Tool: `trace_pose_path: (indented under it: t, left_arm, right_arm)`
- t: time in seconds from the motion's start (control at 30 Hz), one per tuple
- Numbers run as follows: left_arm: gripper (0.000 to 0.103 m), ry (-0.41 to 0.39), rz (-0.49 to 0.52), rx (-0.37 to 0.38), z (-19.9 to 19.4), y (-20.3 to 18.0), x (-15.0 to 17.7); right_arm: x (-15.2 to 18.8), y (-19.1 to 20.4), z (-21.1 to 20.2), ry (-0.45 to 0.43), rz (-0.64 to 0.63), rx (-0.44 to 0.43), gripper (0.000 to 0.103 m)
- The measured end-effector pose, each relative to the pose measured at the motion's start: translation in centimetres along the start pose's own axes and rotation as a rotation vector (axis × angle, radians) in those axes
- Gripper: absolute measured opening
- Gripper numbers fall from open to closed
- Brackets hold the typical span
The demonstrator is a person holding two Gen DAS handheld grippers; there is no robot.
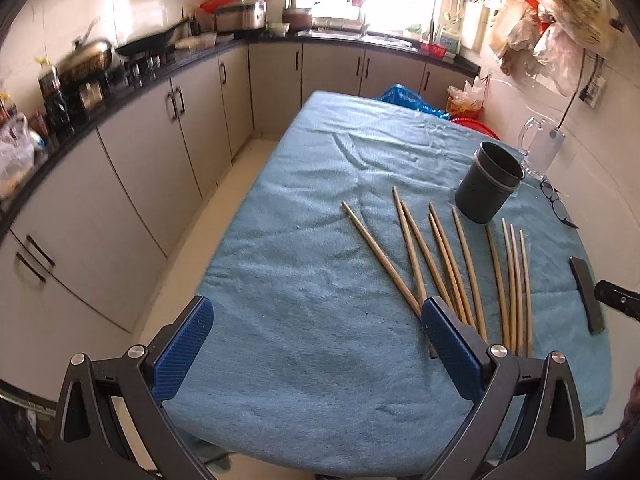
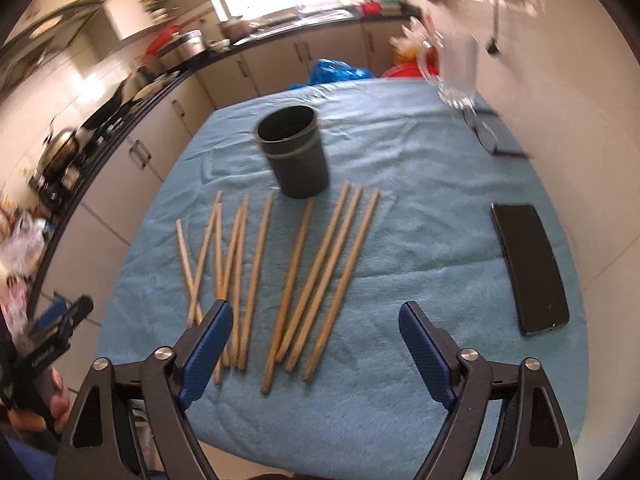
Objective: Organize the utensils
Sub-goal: 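Move both grippers toward the row of wooden chopsticks, then close the left gripper on one chopstick while the right gripper grasps another chopstick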
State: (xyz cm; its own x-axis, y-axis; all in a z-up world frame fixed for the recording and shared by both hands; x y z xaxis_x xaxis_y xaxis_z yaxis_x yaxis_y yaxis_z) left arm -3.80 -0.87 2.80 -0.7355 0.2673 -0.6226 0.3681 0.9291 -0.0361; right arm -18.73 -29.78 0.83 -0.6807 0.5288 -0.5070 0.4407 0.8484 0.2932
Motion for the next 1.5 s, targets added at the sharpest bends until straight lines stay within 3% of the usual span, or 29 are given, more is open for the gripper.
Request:
trace_pose_path:
  t: [0.2, 0.33, 0.53, 0.6, 0.67, 0.8, 0.87, 0.97, 1.23, 1.5]
  left_arm:
    - [0.103, 0.137, -0.087, 0.075, 3.5, -0.6, -0.8]
    - [0.103, 0.188, -0.115, 0.092, 5.7, -1.3, -2.0]
    - [0.085, 0.279, -0.185, 0.152, 9.3, -2.8, -3.2]
    - [0.081, 0.308, -0.19, 0.145, 10.6, -3.2, -3.2]
    - [0.068, 0.334, -0.198, 0.144, 11.7, -3.6, -3.2]
    - [0.058, 0.377, -0.193, 0.122, 13.6, -4.2, -3.0]
    - [0.044, 0.398, -0.18, 0.114, 14.5, -4.5, -2.7]
    - [0.033, 0.424, -0.174, 0.109, 15.5, -4.8, -2.4]
    - [0.022, 0.439, -0.107, 0.051, 16.3, -4.9, -2.4]
    - [0.021, 0.442, -0.044, -0.003, 16.9, -5.7, -3.0]
  right_arm:
    - [-1.4, -2.3, 2.5, 0.081, 0.065, -0.011, 0.075]
    - [-2.4, -2.9, 4.2, 0.12, 0.068, -0.019, 0.064]
    - [-3.7, -3.9, 6.6, 0.186, 0.142, -0.062, 0.05]
    - [-4.1, -4.1, 7.3, 0.204, 0.139, -0.057, 0.049]
    - [-4.4, -4.5, 7.9, 0.224, 0.166, -0.065, 0.045]
    - [-5.4, -5.6, 9.2, 0.252, 0.233, -0.083, 0.039]
    - [-5.6, -6.1, 9.8, 0.274, 0.269, -0.089, 0.035]
    - [-6.0, -6.5, 11.0, 0.302, 0.302, -0.093, 0.033]
    - [-6.8, -5.6, 14.1, 0.348, 0.278, -0.06, 0.032]
    - [-6.8, -5.3, 16.2, 0.371, 0.203, 0.022, 0.028]
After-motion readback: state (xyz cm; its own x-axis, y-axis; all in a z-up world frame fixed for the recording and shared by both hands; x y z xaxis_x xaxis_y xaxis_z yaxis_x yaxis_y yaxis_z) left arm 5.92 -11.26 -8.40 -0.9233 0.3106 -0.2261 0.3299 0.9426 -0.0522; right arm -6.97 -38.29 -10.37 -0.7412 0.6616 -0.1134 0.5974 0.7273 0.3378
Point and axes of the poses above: each gripper's, at about its wrist camera, not at the fingertips, and z roughly the way its jaws point, y to its left, x to its underside, the point moved 10 cm from there along z, roughly the way its jaws point, and after that the axes turned 3 degrees about z, right-handed, at the moved point
